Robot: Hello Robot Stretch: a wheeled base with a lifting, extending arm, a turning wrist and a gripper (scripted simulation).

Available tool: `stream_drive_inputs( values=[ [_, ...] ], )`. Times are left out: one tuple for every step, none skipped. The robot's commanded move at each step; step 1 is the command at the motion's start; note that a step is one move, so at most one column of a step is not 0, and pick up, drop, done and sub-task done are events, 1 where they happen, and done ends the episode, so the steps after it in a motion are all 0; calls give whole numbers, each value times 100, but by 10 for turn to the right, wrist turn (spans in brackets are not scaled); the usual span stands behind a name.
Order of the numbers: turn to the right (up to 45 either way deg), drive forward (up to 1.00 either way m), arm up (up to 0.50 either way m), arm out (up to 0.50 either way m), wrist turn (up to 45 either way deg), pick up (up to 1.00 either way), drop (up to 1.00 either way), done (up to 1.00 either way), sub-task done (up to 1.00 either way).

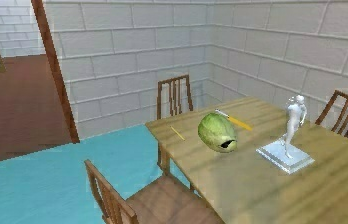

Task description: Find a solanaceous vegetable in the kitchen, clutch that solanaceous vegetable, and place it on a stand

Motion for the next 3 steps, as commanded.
stream_drive_inputs(
  values=[
    [0,0,18,0,0,0,0,0,0],
    [0,0,0,0,-450,0,0,0,0],
    [0,0,0,0,-450,0,0,0,0]
  ],
)
